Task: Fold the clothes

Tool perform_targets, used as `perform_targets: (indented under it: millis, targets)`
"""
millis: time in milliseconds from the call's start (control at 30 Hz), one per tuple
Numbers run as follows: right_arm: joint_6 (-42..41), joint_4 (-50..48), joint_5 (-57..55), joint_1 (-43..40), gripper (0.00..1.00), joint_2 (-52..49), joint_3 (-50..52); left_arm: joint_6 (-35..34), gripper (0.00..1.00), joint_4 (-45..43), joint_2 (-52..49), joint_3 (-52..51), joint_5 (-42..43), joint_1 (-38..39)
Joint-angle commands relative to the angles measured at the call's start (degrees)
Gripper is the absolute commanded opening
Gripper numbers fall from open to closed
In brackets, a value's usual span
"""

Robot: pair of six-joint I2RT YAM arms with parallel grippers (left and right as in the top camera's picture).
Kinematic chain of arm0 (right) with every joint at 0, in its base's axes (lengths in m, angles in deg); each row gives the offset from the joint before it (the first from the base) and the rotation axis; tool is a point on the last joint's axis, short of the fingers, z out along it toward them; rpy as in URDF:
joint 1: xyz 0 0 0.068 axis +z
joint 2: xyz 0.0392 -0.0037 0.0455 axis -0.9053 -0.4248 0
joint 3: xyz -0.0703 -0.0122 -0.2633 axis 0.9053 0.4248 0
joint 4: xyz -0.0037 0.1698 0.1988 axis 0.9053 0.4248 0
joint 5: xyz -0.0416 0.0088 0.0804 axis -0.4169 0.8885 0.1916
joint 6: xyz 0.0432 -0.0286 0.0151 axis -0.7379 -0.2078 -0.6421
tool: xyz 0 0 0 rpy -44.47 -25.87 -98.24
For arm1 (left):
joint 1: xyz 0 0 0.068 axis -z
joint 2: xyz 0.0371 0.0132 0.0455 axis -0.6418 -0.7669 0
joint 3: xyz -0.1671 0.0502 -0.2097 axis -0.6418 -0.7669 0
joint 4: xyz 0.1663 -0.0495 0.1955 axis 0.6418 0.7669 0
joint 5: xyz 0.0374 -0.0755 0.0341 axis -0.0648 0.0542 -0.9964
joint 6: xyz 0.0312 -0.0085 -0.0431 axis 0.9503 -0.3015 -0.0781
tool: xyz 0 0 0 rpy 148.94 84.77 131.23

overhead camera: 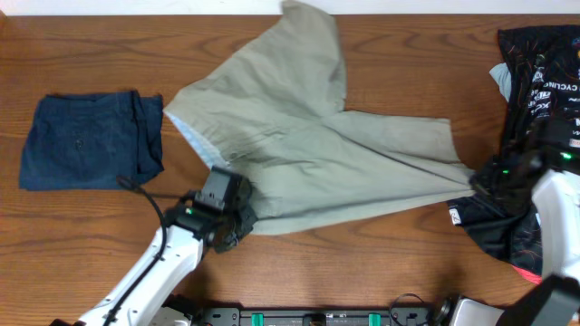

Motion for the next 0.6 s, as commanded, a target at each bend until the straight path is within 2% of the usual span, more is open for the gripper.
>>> perform_targets:
  millis: [0, 167, 367, 467, 567]
  targets:
    - [1.7, 2.1, -3.7, -4.2, 0.01, 4.2, -4.1, 8.4, 0.06, 6.3, 0.2, 8.4, -1.5, 0.0]
    - [3.3, 6.8, -3.6, -8.0, 0.01, 10.0, -8.5, 13.1, 0.06, 19.3, 1.9, 19.7, -1.5, 1.8]
    - [6.1, 9.7, -3.6, -8.2, 0.01, 15.0, -12.8, 13.0, 0.06, 32.8, 8.1, 27.0, -1.5, 2.2]
    - [8.7, 9.8, -1.7, -7.8, 0.01, 15.6, -15.6, 12.6, 0.06, 36.2, 13.5, 28.5, -2.3, 2.2]
    - [10.3, 8.1, 1.2, -6.8, 0.01, 15.5, -17.9, 9.6, 0.06, 36.7, 19.2, 28.9, -6.9, 2.1]
